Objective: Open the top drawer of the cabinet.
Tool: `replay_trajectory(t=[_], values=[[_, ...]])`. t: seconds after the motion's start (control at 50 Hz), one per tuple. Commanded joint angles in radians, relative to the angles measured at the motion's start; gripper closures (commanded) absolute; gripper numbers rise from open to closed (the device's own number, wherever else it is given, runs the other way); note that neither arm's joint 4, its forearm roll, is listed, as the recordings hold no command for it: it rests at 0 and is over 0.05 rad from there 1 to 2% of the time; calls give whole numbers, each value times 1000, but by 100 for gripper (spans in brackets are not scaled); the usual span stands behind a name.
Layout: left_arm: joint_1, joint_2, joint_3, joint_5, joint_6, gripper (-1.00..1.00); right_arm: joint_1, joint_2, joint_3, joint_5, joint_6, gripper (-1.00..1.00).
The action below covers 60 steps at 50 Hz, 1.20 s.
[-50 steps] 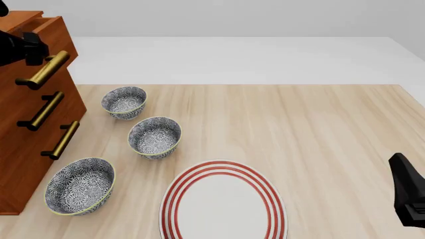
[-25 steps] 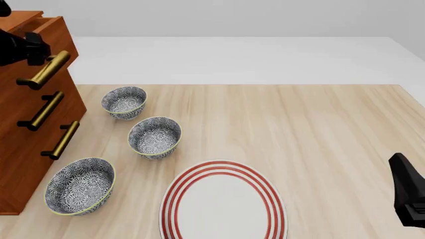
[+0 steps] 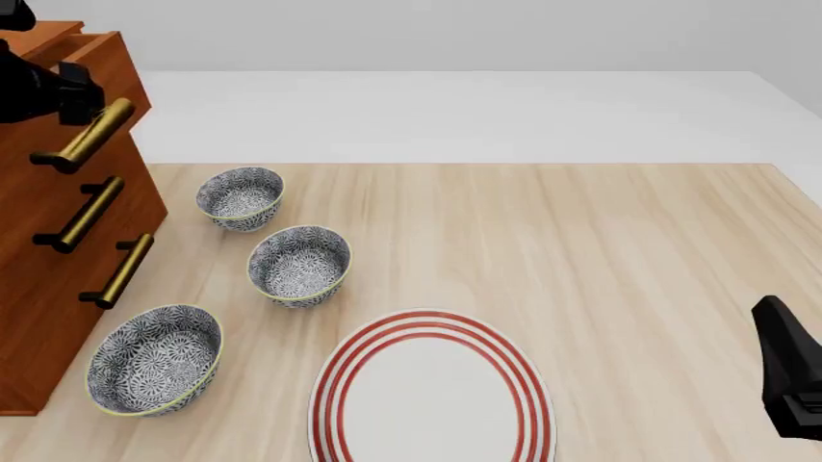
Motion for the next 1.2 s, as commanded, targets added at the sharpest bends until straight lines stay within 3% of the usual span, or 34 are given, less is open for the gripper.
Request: replay_trajectory(t=[0.02,1.2], values=[[-8,59,11,18,17,-100,0,0,0,0,0,-100],[-96,33,48,29,-11,-100,0,0,0,0,0,-100]])
